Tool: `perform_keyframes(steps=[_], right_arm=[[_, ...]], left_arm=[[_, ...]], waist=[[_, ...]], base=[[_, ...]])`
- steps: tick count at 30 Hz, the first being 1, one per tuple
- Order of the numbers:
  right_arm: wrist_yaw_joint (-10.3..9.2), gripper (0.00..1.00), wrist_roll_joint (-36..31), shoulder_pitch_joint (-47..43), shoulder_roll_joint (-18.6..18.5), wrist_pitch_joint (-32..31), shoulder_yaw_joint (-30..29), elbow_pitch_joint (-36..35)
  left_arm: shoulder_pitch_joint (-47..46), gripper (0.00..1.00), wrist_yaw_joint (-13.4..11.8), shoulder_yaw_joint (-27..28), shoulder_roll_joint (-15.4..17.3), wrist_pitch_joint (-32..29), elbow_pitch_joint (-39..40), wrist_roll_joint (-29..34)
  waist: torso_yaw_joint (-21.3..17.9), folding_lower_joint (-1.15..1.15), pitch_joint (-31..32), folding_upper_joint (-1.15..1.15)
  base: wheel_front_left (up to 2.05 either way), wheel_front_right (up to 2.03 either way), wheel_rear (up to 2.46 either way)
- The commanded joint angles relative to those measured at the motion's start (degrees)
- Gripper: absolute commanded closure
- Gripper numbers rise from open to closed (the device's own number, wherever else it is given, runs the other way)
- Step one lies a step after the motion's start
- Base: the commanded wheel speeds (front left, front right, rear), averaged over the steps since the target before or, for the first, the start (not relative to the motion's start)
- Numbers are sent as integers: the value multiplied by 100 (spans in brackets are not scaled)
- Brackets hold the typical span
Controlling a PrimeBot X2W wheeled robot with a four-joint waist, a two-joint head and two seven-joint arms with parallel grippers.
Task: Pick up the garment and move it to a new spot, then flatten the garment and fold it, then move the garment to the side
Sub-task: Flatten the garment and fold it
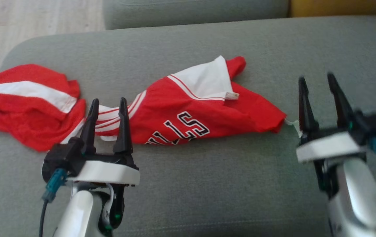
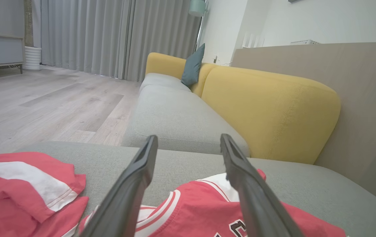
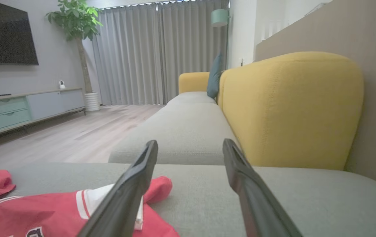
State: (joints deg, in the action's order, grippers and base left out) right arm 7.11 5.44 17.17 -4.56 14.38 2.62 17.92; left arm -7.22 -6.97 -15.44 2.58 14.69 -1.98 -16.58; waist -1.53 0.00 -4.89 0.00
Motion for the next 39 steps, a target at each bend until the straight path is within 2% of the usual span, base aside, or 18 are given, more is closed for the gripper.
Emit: perform_keyframes(steps=[1, 3, 7, 14, 21, 26, 30, 39], right_arm=[[37, 0, -59, -21, 83, 60, 45, -396], [37, 0, -222, -518, 152, 61, -20, -925], [37, 0, -2, -897, 165, 61, 76, -1240], [37, 0, 188, -1060, 167, 62, 226, -1357], [37, 0, 332, -931, 168, 43, 342, -1155], [37, 0, 985, -584, 168, -414, 540, -771], [37, 0, 1769, -265, 168, -978, 695, -386], [37, 0, 3046, 348, 168, -1944, 663, 517]], left_arm=[[-194, 0, 38, 251, 30, 30, 214, 76], [-128, 0, 67, 294, 30, 30, 205, 105], [-41, 0, 91, 342, 30, 30, 198, 137], [-16, 0, 130, 347, 30, 30, 173, 177], [-94, 0, 161, 255, 30, 30, 128, 178], [-149, 0, 145, 179, 30, 30, 101, 137], [-192, 0, 125, 107, 30, 30, 87, 93], [-242, 0, 88, -25, 30, 30, 63, 24]], waist=[[-81, 0, -59, 0], [-127, 0, -107, 0], [-164, 0, -181, 0], [-126, 0, -242, 0], [102, 0, -341, 0], [353, 0, -485, 0], [571, 0, -603, 0], [945, 0, -744, 0]], base=[[0, 0, 0], [0, 0, 0], [0, 0, 0], [0, 0, 0], [0, 0, 0], [0, 0, 0], [0, 0, 0], [0, 0, 0]])
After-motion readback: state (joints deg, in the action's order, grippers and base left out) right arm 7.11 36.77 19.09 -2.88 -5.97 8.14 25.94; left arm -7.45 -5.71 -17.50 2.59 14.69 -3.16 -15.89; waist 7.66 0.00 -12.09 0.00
